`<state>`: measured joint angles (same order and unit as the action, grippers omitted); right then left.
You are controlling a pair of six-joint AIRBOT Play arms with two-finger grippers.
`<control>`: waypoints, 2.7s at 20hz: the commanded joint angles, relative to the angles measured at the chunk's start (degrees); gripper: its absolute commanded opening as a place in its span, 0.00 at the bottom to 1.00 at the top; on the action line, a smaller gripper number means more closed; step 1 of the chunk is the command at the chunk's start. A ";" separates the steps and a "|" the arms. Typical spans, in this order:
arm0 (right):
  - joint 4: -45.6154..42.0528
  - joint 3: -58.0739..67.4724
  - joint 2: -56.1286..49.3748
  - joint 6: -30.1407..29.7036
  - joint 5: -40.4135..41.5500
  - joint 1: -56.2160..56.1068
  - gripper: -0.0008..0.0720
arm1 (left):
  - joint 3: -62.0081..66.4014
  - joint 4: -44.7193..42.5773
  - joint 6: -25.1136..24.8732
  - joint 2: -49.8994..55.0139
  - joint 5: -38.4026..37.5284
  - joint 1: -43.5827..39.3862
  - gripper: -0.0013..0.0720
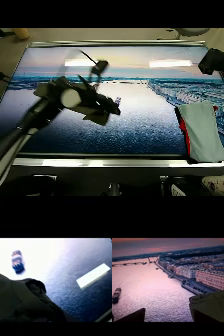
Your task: Fold the shirts.
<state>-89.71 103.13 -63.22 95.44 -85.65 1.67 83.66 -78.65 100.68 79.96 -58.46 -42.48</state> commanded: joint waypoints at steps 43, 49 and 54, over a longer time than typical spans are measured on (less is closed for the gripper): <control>41.11 -45.16 -23.26 -9.99 23.06 -18.14 0.04 | -0.81 8.17 -1.29 12.76 2.47 47.98 0.05; 24.24 -17.62 1.14 -11.30 17.92 -5.95 0.04 | 9.22 8.15 -16.96 -13.42 3.10 44.54 0.05; 15.58 -5.77 21.77 -9.05 25.73 -3.61 0.04 | 14.40 8.17 -12.55 -36.35 2.14 44.06 0.05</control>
<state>-67.35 91.35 -52.21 84.62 -63.81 -3.55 95.72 -70.24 86.76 55.29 -55.37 2.04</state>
